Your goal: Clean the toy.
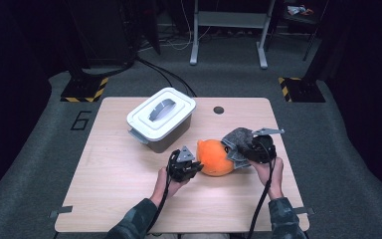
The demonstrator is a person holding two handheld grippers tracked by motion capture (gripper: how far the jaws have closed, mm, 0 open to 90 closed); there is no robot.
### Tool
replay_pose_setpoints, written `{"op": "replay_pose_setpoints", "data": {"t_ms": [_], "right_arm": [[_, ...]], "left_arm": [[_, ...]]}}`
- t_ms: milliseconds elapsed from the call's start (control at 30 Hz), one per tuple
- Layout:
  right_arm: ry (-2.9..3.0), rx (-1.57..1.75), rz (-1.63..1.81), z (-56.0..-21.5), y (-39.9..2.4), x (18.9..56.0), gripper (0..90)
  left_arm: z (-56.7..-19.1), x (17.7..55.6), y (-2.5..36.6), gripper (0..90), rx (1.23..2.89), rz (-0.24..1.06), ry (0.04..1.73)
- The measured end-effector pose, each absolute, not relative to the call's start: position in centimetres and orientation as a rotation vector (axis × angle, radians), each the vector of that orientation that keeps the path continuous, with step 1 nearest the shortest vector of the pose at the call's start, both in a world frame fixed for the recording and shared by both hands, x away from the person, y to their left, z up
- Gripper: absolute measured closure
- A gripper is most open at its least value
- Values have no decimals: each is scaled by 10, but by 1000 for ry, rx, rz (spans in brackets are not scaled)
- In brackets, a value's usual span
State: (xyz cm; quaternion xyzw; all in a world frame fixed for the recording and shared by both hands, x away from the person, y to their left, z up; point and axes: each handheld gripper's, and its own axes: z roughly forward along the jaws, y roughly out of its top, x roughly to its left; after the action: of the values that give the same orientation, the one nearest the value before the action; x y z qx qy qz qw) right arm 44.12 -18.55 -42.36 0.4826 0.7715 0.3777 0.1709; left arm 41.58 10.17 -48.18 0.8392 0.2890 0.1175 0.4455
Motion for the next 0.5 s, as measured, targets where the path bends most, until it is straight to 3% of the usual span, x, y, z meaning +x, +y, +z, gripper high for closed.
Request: {"op": "replay_pose_setpoints", "data": {"t_ms": [233, 500], "right_arm": [[2274, 1206, 1104, -399, -133, 441, 686], [2337, 1154, 1052, -401, -98, 450, 685]], "left_arm": [[-481, 416, 101, 820, 2074, 289, 714], [-481, 416, 102, 821, 2070, 292, 710]]}}
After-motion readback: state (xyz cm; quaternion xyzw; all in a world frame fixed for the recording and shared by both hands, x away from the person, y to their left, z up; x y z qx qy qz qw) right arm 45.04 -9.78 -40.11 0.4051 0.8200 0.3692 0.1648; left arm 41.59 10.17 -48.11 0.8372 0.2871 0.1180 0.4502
